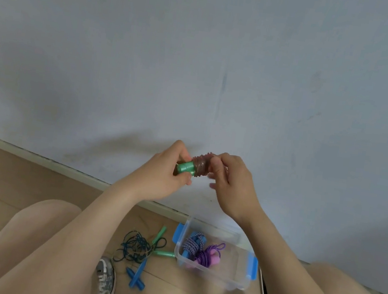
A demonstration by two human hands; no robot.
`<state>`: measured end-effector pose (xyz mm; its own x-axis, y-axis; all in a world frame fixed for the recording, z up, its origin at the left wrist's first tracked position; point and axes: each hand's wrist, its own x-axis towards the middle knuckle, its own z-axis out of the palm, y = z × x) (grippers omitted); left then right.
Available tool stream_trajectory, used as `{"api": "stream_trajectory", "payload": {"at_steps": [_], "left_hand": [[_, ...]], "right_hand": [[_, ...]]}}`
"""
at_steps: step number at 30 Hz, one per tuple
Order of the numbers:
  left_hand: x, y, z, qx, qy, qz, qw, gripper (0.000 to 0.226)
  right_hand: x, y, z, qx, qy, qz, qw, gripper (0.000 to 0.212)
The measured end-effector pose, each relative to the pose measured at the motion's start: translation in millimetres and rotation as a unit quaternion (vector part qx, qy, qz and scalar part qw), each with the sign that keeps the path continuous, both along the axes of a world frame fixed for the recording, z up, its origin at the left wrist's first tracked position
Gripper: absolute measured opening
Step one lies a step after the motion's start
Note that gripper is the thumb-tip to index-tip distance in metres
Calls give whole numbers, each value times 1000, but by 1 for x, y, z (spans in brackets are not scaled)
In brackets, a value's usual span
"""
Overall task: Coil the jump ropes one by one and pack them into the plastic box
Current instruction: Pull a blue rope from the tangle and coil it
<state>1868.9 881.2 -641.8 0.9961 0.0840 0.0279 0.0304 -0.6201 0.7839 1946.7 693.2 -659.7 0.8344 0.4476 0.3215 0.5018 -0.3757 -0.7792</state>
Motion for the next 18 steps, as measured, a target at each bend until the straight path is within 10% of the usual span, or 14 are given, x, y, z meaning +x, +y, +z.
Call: {"api": "stream_trajectory", "payload": {"at_steps": [10,18], "left_hand": [[-1,-10,-2,-21,58,-34,997,69],[8,-12,-8,37,-3,-29,999,28]], "right_hand": [[-8,-1,3,-93,-75,98,988,26],[-15,3,6,-54,-120,-11,991,28]]}}
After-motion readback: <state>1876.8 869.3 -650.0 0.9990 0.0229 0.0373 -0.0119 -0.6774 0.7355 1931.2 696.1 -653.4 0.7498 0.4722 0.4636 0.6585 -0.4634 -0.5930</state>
